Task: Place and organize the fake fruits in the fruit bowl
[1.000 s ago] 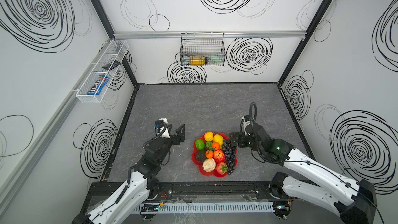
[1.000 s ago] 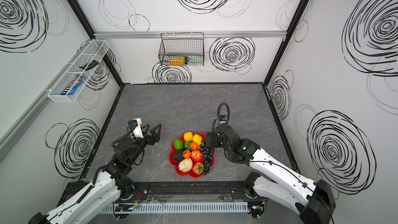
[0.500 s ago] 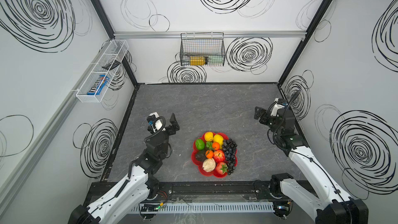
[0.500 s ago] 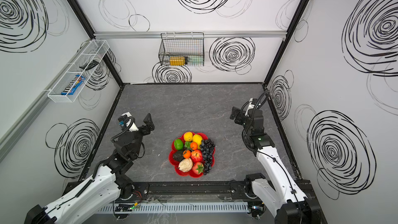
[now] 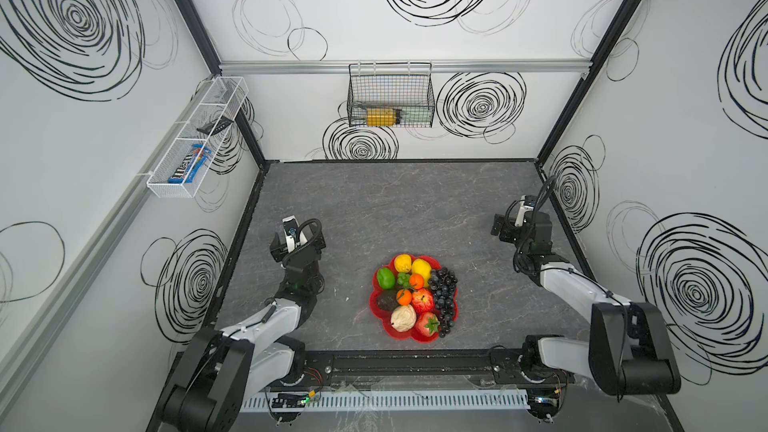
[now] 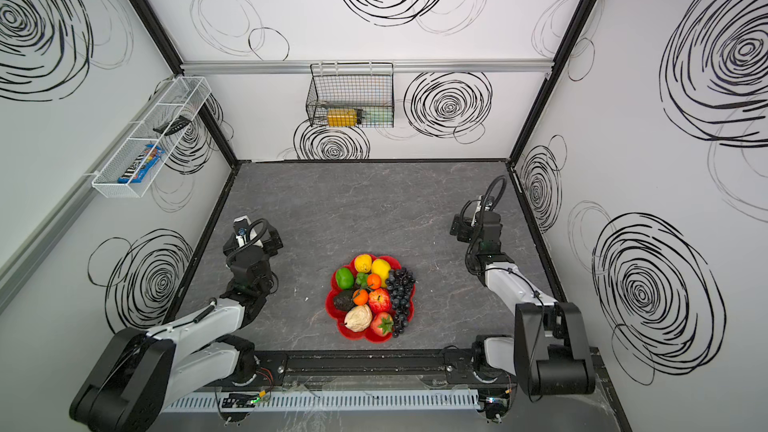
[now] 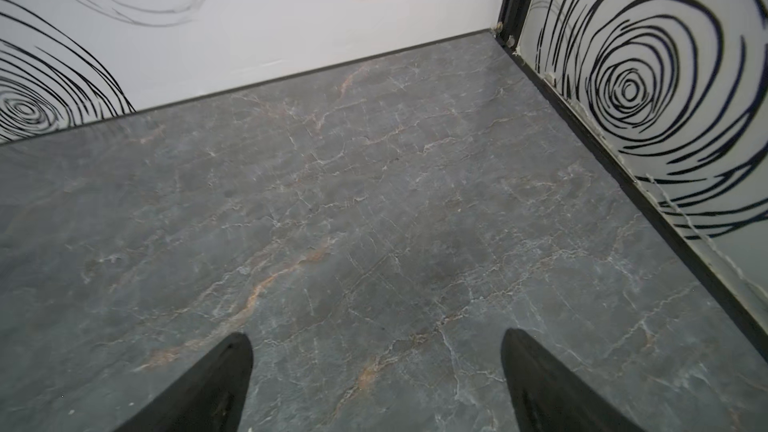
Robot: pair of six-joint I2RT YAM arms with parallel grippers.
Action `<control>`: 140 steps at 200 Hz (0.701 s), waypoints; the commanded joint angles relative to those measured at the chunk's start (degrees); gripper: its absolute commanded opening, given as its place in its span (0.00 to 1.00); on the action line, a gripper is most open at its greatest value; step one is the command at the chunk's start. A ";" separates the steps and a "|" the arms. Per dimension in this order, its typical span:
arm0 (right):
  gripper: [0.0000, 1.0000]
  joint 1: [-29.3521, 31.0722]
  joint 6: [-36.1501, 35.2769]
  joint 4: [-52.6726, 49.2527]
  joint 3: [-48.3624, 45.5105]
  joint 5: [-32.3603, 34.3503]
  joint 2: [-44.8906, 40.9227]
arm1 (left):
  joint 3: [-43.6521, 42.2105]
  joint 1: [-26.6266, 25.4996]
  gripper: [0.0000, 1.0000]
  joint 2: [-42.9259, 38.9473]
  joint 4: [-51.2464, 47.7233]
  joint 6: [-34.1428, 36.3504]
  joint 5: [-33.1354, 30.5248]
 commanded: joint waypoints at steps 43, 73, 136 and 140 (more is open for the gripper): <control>0.97 1.09 -7.37 22.51 -7.21 0.49 4.84 | -0.43 6.91 0.96 6.73 14.51 1.55 15.23; 0.97 0.21 -9.14 39.82 -14.22 -1.94 7.89 | -3.21 11.88 0.96 12.44 24.70 -3.16 25.88; 0.97 -1.40 -7.75 39.58 -13.69 -4.53 9.78 | -2.31 10.31 0.96 18.11 30.00 0.05 29.86; 0.97 -1.55 -7.70 39.60 -13.75 -4.66 9.81 | -2.29 10.34 0.96 18.21 30.06 0.02 29.97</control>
